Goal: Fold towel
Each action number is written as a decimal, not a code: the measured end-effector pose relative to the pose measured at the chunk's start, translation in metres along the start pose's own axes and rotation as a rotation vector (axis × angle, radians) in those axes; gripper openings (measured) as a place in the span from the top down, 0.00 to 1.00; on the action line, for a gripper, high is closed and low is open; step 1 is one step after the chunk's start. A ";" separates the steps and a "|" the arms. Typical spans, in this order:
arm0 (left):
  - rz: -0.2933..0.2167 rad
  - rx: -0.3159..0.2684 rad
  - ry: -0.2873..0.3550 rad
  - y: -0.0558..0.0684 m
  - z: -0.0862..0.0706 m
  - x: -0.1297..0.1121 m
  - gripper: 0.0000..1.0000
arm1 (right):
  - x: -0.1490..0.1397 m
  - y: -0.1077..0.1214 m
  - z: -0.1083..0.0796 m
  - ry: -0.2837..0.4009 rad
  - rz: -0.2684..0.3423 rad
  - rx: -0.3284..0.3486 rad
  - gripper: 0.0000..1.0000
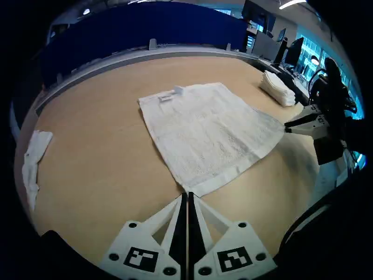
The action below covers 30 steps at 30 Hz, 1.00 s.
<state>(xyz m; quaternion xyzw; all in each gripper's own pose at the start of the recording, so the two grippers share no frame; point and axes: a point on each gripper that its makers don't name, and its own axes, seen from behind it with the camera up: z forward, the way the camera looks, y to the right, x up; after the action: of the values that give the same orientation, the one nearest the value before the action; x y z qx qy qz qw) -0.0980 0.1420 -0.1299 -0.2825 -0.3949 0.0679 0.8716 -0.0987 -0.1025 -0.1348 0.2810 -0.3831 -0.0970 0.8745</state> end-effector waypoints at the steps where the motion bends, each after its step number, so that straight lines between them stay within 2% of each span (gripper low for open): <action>1: 0.002 0.003 0.002 0.000 0.001 0.000 0.98 | -0.001 0.000 0.001 -0.002 0.001 0.000 0.88; 4: 0.017 0.013 -0.001 0.000 0.005 -0.002 0.95 | -0.002 -0.001 0.002 -0.005 0.002 0.002 0.88; 10: 0.067 -0.022 -0.025 0.012 0.015 -0.008 0.50 | -0.001 -0.003 0.002 -0.007 -0.004 0.007 0.88; 14: 0.074 -0.027 -0.038 0.014 0.023 -0.009 0.44 | -0.001 -0.003 0.002 -0.009 -0.009 0.010 0.88; 16: 0.069 -0.034 -0.045 0.015 0.025 -0.010 0.44 | -0.001 -0.003 0.002 -0.009 -0.010 0.010 0.88; 18: 0.066 -0.037 -0.052 0.015 0.027 -0.012 0.49 | -0.002 -0.003 0.002 -0.010 -0.010 0.010 0.88; 26: 0.079 0.001 -0.056 0.006 0.031 -0.013 0.90 | -0.003 -0.002 0.003 -0.013 -0.010 0.010 0.88; 30: 0.059 -0.026 -0.056 0.011 0.030 -0.013 0.91 | -0.003 -0.002 0.004 -0.011 -0.009 0.011 0.88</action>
<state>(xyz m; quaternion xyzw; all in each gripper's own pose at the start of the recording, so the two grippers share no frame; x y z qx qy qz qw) -0.1270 0.1595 -0.1284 -0.3031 -0.4117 0.0965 0.8540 -0.1032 -0.1044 -0.1356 0.2870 -0.3873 -0.1006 0.8703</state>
